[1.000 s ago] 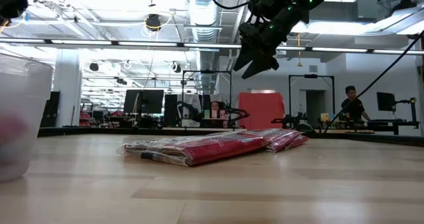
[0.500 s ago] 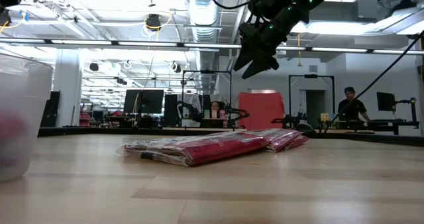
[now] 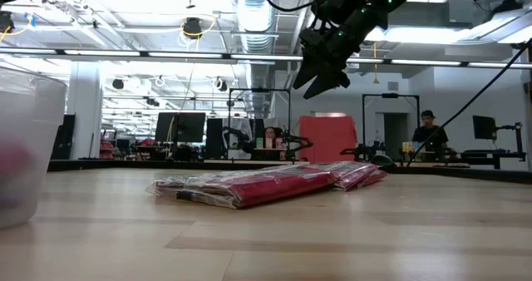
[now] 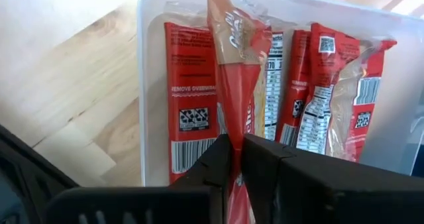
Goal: Sort popcorn bags into baskets
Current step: Put the red popcorn bag into the transparent bin
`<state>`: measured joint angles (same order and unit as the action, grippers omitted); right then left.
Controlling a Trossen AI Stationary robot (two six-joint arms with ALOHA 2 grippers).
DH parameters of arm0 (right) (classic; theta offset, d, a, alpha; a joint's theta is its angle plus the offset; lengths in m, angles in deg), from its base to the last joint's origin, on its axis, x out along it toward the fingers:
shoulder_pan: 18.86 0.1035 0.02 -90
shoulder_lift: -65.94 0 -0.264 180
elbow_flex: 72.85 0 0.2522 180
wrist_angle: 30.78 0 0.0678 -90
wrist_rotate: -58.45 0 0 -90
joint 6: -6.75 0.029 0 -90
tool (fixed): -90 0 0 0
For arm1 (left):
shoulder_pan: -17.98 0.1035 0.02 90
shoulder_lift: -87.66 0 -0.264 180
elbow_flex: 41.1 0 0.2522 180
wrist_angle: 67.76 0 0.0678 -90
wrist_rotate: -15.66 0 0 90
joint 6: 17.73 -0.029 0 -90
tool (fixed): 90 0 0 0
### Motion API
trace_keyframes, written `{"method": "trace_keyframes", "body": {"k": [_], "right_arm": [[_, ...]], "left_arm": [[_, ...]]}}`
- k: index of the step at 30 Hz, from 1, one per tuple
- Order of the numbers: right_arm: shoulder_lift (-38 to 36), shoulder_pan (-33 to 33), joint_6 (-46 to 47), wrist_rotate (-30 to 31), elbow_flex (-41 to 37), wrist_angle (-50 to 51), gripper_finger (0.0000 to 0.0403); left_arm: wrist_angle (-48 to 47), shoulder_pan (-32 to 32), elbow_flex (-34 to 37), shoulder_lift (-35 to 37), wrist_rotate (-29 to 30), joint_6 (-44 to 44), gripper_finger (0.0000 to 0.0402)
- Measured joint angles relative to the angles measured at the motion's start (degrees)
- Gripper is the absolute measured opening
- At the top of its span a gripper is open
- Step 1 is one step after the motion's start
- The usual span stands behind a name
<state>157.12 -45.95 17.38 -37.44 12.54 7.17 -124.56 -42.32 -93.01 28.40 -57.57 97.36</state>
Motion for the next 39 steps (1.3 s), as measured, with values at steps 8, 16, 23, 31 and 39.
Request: {"method": "trace_keyframes", "body": {"k": [8, 16, 23, 31, 39], "right_arm": [[0.0, 0.09, -0.02, 0.0, 0.0, 0.59, 0.027], [0.0, 0.07, -0.11, -0.02, 0.0, 0.65, 0.027], [0.0, 0.05, -0.2, -0.02, 0.0, 0.46, 0.027], [-0.07, -0.33, 3.87, 1.92, -2.4, 2.3, 0.027], [0.02, 1.99, 7.88, 7.65, -13.35, -0.52, 0.027]], "left_arm": [[1.56, 0.54, 0.02, -0.02, 0.63, -1.07, 0.0073], [3.92, 0.54, 0.05, 0.0, -0.05, 0.83, 0.0177], [3.78, 1.89, -0.46, 3.96, 2.9, 5.17, 0.0205], [3.13, 12.87, -2.32, 12.28, 16.64, -2.22, 0.0198], [4.87, 39.48, -2.29, 12.23, 18.18, -25.65, 0.0195]]}}
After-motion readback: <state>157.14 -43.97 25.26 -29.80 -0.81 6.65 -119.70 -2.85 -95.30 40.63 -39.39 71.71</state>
